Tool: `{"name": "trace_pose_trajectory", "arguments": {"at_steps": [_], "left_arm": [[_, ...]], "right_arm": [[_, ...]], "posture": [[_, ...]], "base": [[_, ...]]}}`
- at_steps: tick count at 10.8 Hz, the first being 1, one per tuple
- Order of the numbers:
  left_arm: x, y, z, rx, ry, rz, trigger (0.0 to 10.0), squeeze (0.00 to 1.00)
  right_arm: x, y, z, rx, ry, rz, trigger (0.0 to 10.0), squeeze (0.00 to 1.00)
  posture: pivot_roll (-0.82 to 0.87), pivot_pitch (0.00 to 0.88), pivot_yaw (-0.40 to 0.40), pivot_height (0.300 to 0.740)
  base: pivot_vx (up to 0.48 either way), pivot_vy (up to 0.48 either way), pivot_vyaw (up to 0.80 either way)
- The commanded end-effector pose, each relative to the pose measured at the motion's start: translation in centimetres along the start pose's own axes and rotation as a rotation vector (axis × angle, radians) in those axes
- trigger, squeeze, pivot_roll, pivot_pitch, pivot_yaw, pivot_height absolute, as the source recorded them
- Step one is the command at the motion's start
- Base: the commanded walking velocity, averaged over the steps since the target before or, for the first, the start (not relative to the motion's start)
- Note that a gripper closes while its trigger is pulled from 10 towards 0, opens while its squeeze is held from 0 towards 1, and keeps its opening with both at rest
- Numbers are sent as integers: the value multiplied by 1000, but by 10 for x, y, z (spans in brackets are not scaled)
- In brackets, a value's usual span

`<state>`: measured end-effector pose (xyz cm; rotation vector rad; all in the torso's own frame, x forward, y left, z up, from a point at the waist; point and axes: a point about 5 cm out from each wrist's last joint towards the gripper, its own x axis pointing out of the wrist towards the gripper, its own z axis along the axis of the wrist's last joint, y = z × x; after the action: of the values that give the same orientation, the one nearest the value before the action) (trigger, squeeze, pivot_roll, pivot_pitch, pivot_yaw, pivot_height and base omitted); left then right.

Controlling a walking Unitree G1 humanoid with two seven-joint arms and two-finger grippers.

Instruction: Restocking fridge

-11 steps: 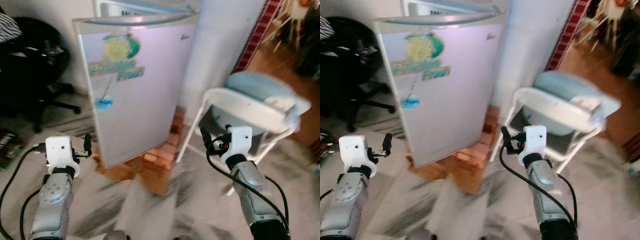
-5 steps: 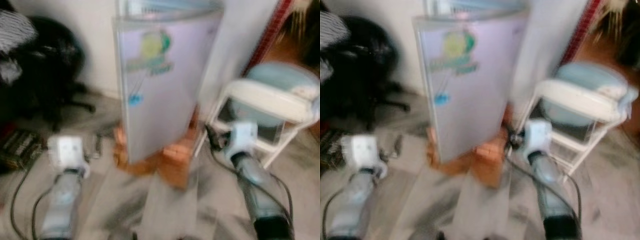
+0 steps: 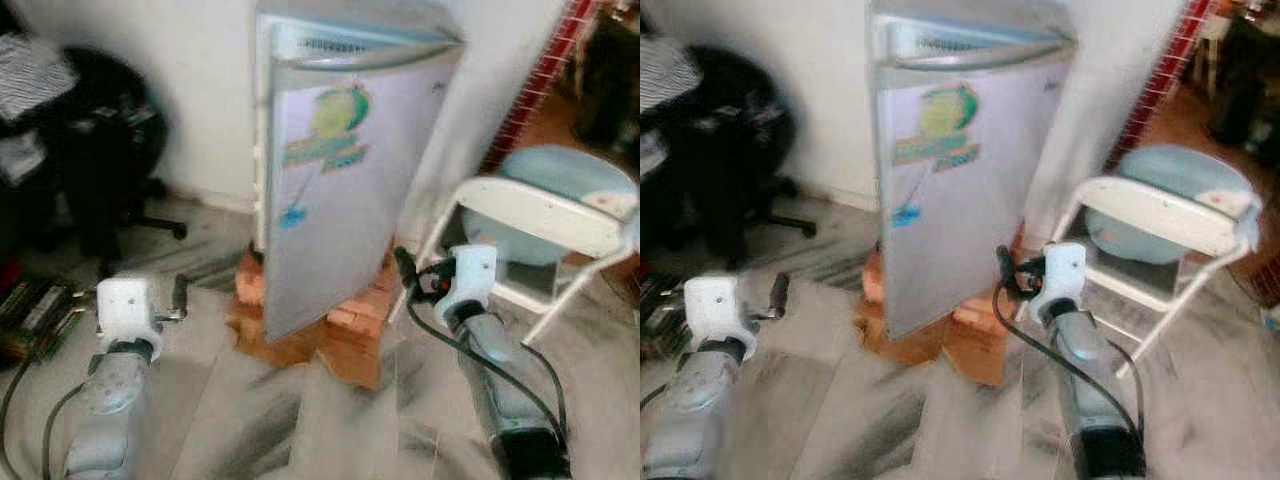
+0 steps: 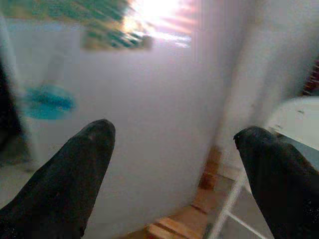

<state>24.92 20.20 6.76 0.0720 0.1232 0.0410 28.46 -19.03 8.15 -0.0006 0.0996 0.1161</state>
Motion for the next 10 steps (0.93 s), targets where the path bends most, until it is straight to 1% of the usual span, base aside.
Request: {"name": "trace_pose_trajectory", "arguments": {"at_steps": [1,2,3,4,6,7,8,9,10], "left_arm": [[0,8,4,37,-15,6,10000,0],[0,8,3,22,-6,8,10000,0],[0,8,4,-7,-19,14,10000,0],[-1,6,3,8,-9,-3,10000,0],[-1,4,1,6,2,19,10000,0],[-4,4,-1,8,15,18,10000,0],[-8,4,-5,1,27,15,10000,0],[-9,3,-6,2,34,17,10000,0],[-12,3,-7,5,42,28,10000,0]], "right_arm": [[6,6,8,3,-30,15,10000,0],[9,9,10,5,-34,23,10000,0],[11,10,10,3,-35,25,10000,0],[13,11,11,2,-35,30,10000,0],[22,19,15,1,-41,47,10000,0],[31,28,21,25,-55,65,10000,0],[41,42,28,73,-70,108,10000,0],[47,53,33,100,-92,155,10000,0],[59,81,43,150,-102,256,10000,0]], "posture": [[125,0,-64,740],[126,0,-64,740],[130,0,-66,740],[132,0,-67,740],[140,0,-66,740],[151,0,-68,740],[165,0,-74,740],[176,0,-77,740],[181,0,-81,740]], "base": [[394,274,0],[394,274,0],[394,274,0],[390,281,0],[0,0,0],[0,0,0],[0,0,0],[0,0,0],[0,0,0]]}}
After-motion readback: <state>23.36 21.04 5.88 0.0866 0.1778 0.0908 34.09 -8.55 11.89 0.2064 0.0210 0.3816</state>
